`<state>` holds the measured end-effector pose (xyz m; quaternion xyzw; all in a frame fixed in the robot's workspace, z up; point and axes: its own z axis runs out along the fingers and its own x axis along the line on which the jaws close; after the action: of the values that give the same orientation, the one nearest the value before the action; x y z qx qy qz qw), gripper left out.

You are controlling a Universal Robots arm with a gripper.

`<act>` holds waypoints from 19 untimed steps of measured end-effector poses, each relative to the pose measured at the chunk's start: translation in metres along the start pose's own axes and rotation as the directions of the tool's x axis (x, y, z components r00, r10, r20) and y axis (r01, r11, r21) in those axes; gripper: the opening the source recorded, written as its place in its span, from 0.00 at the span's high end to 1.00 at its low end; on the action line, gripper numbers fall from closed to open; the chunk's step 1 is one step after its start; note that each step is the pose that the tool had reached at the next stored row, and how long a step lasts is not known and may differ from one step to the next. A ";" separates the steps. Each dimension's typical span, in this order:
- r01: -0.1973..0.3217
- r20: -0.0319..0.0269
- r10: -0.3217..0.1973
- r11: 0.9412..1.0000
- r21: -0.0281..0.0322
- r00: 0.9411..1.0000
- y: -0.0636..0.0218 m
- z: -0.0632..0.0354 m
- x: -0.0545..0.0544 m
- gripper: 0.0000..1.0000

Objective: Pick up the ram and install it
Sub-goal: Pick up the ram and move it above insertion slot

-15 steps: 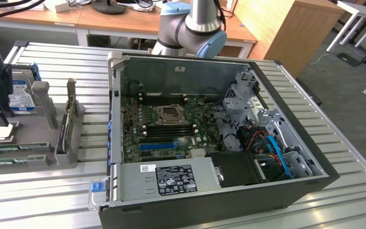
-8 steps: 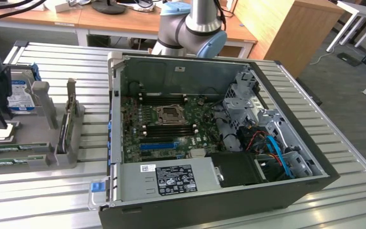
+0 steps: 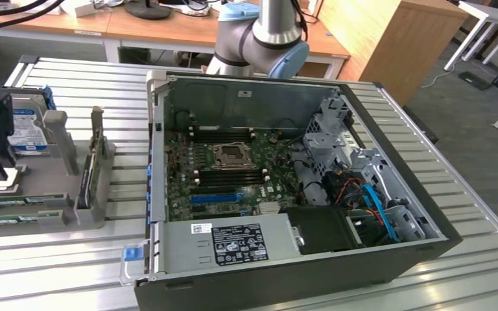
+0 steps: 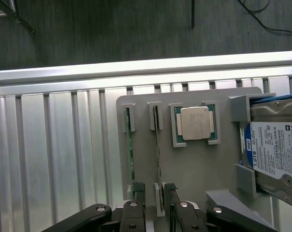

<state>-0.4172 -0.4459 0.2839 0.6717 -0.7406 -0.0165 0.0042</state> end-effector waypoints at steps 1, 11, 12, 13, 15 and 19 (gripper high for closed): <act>0.000 0.000 0.000 1.000 0.000 1.000 -0.0001 -0.0001 0.001 0.70; 0.000 0.000 0.000 1.000 0.000 1.000 -0.0012 -0.0003 0.013 0.70; 0.000 0.000 0.000 1.000 0.000 1.000 -0.0013 -0.0003 0.014 0.70; 0.000 0.000 0.000 1.000 0.000 1.000 -0.0014 -0.0003 0.015 0.70; 0.000 0.000 0.000 1.000 0.000 1.000 -0.0016 -0.0004 0.017 0.70; 0.000 0.000 0.000 1.000 0.000 1.000 -0.0018 -0.0004 0.019 0.70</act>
<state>-0.4172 -0.4646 0.2839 0.6717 -0.7406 -0.0166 0.0042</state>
